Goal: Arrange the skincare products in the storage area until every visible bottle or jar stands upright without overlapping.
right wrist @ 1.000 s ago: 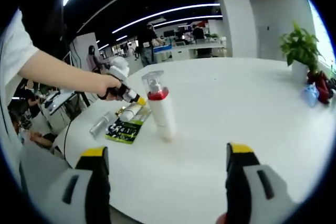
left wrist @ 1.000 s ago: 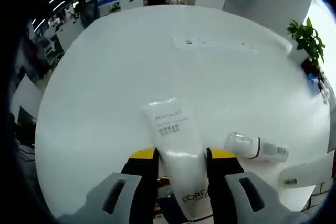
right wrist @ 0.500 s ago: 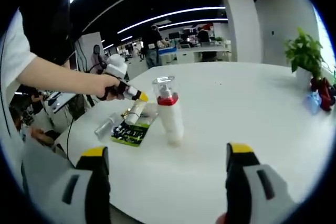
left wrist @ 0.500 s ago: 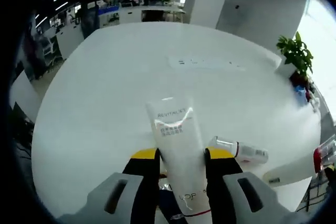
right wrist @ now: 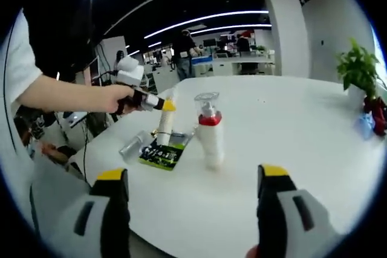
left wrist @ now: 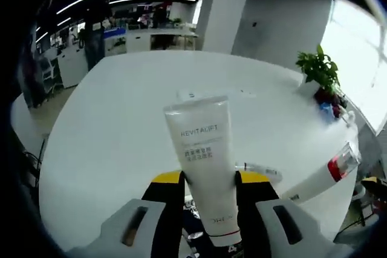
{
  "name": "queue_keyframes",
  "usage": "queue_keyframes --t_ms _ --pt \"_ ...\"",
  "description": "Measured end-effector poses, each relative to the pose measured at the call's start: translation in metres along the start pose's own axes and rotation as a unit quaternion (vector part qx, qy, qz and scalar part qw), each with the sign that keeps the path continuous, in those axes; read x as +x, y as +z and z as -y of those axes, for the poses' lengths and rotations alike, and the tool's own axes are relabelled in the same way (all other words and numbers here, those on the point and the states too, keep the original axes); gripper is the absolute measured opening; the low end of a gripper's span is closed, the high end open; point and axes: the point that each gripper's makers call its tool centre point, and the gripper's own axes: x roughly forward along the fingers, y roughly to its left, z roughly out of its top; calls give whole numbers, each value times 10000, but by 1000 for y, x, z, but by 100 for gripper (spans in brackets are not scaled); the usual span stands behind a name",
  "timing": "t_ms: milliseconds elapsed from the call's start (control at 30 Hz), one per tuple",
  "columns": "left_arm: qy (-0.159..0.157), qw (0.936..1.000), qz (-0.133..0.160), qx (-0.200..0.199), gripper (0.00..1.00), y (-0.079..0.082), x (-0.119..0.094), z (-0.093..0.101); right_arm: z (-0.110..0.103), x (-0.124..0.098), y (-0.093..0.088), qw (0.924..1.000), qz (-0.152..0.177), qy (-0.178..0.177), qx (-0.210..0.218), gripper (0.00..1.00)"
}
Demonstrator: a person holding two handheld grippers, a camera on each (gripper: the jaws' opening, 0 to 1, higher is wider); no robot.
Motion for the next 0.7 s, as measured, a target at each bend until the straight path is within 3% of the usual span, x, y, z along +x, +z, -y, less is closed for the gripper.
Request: queue_keyframes --t_ms 167,333,700 --pt "-207 9996 207 -45 29 -3 -20 14 -12 3 5 9998 30 163 -105 87" --pt "-364 9978 353 420 29 -6 -35 29 -21 5 11 9993 72 294 -221 86" --pt "-584 9941 587 702 29 -10 -67 58 -45 8 13 9975 105 588 -375 85"
